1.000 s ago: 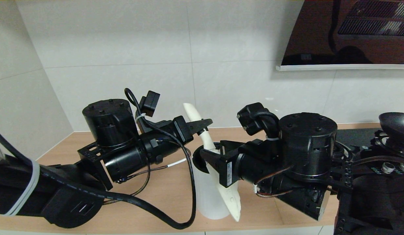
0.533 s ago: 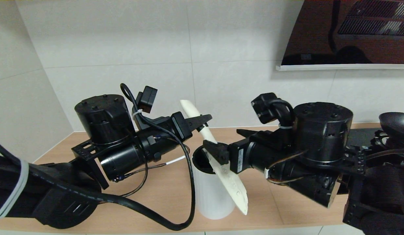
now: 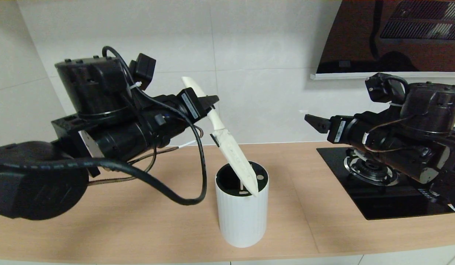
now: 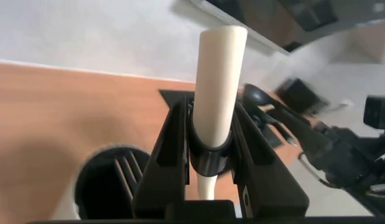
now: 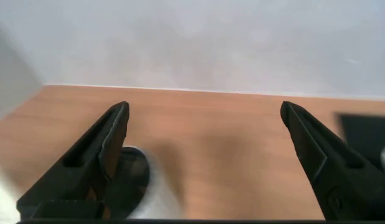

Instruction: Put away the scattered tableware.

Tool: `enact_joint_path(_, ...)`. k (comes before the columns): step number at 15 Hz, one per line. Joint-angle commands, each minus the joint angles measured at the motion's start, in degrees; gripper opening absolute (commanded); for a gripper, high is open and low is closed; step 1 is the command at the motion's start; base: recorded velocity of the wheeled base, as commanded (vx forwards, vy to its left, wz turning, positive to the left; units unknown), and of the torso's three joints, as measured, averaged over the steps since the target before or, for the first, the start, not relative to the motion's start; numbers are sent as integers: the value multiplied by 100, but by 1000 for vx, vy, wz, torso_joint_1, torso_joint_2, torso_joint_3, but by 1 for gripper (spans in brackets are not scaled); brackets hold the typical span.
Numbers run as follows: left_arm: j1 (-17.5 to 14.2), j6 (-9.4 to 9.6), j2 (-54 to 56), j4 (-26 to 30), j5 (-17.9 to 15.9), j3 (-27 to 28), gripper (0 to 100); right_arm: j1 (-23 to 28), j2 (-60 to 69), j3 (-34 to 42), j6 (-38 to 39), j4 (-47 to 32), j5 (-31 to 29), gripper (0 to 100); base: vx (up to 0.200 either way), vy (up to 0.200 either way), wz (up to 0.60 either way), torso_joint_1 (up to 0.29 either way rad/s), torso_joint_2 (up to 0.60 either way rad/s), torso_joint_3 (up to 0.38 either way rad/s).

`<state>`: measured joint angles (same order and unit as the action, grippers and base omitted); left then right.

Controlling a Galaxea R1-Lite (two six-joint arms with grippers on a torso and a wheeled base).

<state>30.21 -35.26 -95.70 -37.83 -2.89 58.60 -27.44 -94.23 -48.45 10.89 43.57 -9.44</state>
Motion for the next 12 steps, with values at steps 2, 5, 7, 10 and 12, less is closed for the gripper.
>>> enact_joint_path(2, 55, 801, -28, 575, 640, 556, 0, 143, -297, 142, -16, 38, -14, 100, 0, 0, 0, 0, 0, 0)
enact_joint_path(5, 345, 1645, -28, 276, 1853, 459, 0, 160, -464, 204, -34, 38, -50, 100, 0, 0, 0, 0, 0, 0)
enact_joint_path(7, 644, 1952, -28, 12, 2451, 433, 0, 160, -500, 213, -43, 38, -85, 100, 0, 0, 0, 0, 0, 0)
enact_joint_path(10, 1040, 2796, -608, -770, 3778, 424, 0, 160, -456, 230, -43, 46, -120, 100, 0, 0, 0, 0, 0, 0)
enact_joint_path(12, 1180, 3253, -1021, -1447, 4200, 389, 0, 160, -447, 309, -43, 46, -138, 100, 0, 0, 0, 0, 0, 0)
